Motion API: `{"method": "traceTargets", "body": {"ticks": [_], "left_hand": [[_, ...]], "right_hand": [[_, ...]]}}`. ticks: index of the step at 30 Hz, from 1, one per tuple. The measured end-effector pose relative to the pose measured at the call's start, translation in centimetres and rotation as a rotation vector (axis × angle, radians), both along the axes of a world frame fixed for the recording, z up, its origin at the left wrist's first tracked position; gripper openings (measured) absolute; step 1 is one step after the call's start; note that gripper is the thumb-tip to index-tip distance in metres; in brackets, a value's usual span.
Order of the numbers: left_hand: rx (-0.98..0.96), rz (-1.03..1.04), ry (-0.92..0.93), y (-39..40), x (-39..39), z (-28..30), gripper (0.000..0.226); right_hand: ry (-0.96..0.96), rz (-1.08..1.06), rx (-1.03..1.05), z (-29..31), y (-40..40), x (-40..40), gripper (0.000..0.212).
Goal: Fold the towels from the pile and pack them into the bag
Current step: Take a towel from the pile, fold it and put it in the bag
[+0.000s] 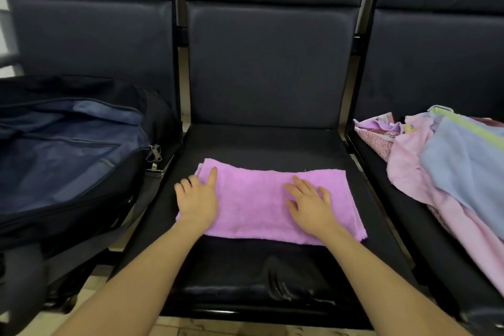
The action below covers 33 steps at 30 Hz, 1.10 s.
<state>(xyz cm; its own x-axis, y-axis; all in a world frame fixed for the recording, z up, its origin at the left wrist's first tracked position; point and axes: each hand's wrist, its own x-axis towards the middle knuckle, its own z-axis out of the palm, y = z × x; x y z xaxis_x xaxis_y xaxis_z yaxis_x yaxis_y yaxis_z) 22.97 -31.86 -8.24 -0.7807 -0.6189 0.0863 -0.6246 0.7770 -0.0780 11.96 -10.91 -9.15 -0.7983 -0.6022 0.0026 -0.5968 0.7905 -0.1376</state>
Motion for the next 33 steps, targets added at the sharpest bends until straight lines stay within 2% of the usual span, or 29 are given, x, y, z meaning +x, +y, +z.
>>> {"method": "traceTargets", "body": {"ticks": [3,6,7,10,13,16,20,22,25,29,33], "left_hand": [[-0.077,-0.082,0.037,-0.2,0.2,-0.5,0.057],[-0.076,-0.165,0.157,-0.5,0.3,-1.0,0.054],[-0.054,-0.182,0.207,-0.8,0.2,-1.1,0.052],[-0.048,-0.219,0.386,-1.9,0.2,0.0,0.05],[-0.157,-0.305,0.534,-2.5,0.4,1.5,0.052],[-0.251,-0.418,0.629,-2.3,0.9,3.0,0.045],[-0.282,-0.487,0.667,-0.5,0.8,3.8,0.045],[-0.276,-0.499,0.686,0.8,0.1,3.8,0.047],[-0.297,-0.506,0.69,3.5,-1.4,3.9,0.043],[-0.176,-0.506,0.71,8.2,-4.2,4.0,0.032],[0.069,-0.459,0.675,12.6,-6.4,3.8,0.027]], "right_hand": [[0.015,0.072,0.028,-0.5,-0.3,0.4,0.053],[-0.011,0.111,0.089,-0.9,-0.5,0.6,0.089],[-0.02,0.12,0.108,-1.1,-0.5,0.5,0.087],[-0.08,0.138,0.162,-1.2,-1.1,0.4,0.059],[-0.136,0.14,0.15,-1.4,-3.1,1.5,0.056],[-0.191,0.131,0.096,-1.7,-5.4,2.7,0.056],[-0.275,0.169,-0.037,-1.3,-6.0,3.2,0.056],[-0.213,0.163,-0.105,-0.7,-4.6,2.6,0.053],[-0.028,0.136,-0.037,0.1,-1.0,1.5,0.05],[0.043,0.039,-0.016,0.5,3.1,0.8,0.041],[-0.017,-0.137,-0.289,0.9,4.8,0.3,0.033]]}}
